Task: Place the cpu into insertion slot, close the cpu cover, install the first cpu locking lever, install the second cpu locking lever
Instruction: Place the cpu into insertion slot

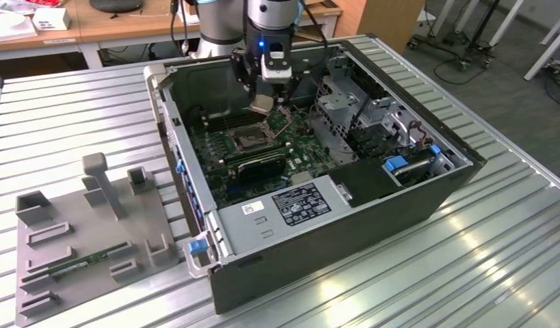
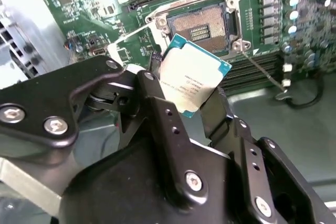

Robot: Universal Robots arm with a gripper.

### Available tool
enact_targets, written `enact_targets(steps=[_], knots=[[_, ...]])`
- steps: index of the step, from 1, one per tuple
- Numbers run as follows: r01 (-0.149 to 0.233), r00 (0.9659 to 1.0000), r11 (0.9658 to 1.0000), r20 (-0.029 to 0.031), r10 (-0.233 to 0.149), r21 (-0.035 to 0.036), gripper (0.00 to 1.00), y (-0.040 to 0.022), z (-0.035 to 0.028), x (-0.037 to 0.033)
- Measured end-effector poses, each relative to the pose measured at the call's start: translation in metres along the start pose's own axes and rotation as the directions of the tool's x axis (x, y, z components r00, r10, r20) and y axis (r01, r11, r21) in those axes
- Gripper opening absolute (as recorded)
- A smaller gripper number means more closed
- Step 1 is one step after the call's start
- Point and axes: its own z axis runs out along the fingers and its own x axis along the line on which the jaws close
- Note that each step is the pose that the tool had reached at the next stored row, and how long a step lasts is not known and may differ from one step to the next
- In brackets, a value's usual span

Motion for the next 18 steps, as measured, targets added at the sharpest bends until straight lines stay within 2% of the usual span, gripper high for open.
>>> enact_targets(steps=[4,8,11,13,16,18], knots=[[-0.073,0.9973,0.9973,0.0064,0.073,-0.0016,0.54,0.0,0.0007,0.0],[-0.144,0.9895,0.9896,0.0125,0.144,-0.0037,0.54,-0.0001,0.0013,0.0],[-0.198,0.9799,0.9801,0.0172,0.199,-0.0057,0.54,-0.0001,0.0018,0.0],[-0.233,0.9721,0.9724,0.0201,0.234,-0.0071,0.54,-0.0002,0.0021,0.0],[-0.286,0.9578,0.9581,0.0245,0.286,-0.0094,0.54,-0.0002,0.0026,0.0],[-0.32,0.9468,0.9472,0.0273,0.321,-0.0109,0.54,-0.0002,0.0029,-0.0001]])
